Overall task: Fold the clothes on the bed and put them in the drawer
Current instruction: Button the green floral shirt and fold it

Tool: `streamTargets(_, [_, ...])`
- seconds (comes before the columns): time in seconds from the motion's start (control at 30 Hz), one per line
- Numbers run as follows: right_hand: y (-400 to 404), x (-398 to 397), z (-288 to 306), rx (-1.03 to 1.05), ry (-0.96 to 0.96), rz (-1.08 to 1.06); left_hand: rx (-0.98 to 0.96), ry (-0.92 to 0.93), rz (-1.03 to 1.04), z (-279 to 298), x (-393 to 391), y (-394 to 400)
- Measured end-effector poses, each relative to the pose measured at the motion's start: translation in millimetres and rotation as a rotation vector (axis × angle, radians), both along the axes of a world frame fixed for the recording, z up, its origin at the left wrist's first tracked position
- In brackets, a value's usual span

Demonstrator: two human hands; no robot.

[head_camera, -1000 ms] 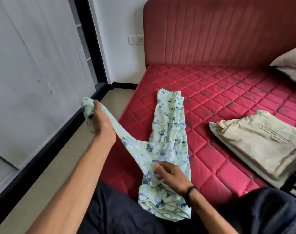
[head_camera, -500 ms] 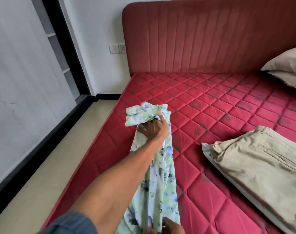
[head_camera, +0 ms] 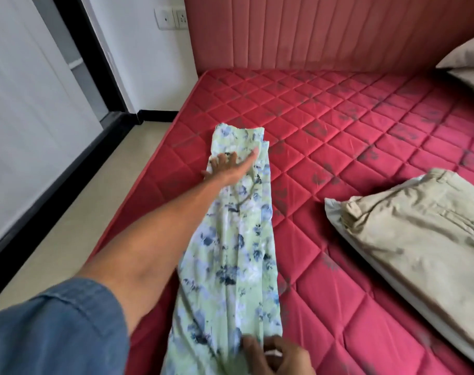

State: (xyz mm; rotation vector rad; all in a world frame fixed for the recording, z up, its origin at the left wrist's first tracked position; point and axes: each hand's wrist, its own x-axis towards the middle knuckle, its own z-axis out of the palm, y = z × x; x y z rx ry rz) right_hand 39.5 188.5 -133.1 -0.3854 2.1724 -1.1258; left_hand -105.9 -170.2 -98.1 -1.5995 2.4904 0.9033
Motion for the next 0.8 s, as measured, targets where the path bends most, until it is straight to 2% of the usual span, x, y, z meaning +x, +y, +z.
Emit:
streamTargets(0.07, [3,-19,17,-0.014,0.138,-0.018,-0.054,0.112,0.087,13,38,-3])
streamTargets(0.17, [2,-7,25,0.098,0.354,0.036,-0.156,0.089,0.099,1,137,78])
streamTargets(0.23, [7,0,29,0.168,0.338,0.071,-0.219,0.087,0.077,-7,206,155])
streamTargets(0.3, [13,-5,35,0.200,0.303,0.117,-0.223,0.187,0.088,-12,247,216])
streamTargets(0.4, [18,-1,48,0.143,0.245,0.146,-0.099,0.334,0.157,2,256,255])
streamTargets(0.53, [34,-4,66,0.037,0.163,0.123,0.133,0.410,0.221,31,251,270])
streamTargets(0.6, [49,-8,82,0.012,0.126,0.128,0.171,0.422,0.227,50,262,279])
streamTargets(0.67, [66,-10,99,-0.052,0.061,0.156,0.240,0.405,0.193,65,280,283])
streamTargets(0.73, [83,-9,107,-0.058,0.002,0.243,0.389,0.323,0.127,74,304,291])
streamTargets(0.8, [97,-6,108,0.109,0.014,0.429,0.492,0.172,0.073,74,328,299])
